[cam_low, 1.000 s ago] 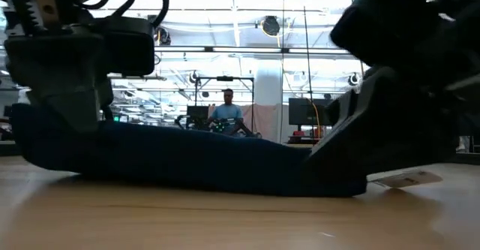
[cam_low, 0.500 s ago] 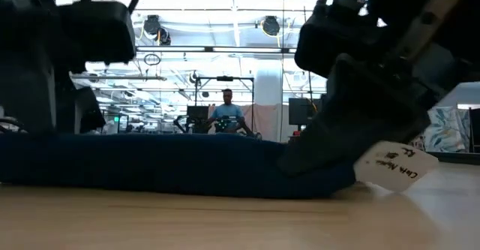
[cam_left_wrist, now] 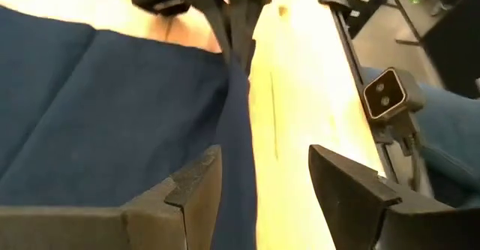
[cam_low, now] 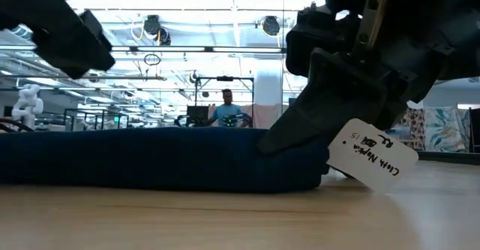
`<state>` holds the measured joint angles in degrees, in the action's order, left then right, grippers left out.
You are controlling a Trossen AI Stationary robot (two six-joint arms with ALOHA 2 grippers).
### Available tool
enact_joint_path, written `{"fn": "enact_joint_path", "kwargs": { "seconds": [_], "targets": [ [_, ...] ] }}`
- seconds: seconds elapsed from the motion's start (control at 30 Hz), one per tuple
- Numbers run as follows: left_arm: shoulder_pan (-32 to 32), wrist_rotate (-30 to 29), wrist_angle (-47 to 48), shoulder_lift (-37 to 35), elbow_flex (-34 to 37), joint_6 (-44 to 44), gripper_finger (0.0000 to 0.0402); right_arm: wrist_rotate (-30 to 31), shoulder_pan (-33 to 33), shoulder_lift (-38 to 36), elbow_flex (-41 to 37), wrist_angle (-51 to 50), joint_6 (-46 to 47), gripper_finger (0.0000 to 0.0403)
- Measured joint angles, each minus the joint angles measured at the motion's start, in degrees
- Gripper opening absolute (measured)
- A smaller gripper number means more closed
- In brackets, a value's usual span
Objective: Roll towel
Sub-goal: Roll the dark blue towel
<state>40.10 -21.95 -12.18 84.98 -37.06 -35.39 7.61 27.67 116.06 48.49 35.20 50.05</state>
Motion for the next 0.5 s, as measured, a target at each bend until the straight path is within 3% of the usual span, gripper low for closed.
{"fn": "enact_joint_path", "kwargs": {
  "seconds": [0.27,0.5],
  "targets": [
    [5.51,-8.79,-0.66,7.17,-0.02,-1.69,0.0206,0.18,-0.01,0.08,0.04,-1.53,1.18,0.0000],
    [5.81,-9.83,-7.54,12.25,-0.02,-0.21,0.0206,1.27,0.01,0.10,0.02,-1.77,1.60,0.0000]
  ]
}}
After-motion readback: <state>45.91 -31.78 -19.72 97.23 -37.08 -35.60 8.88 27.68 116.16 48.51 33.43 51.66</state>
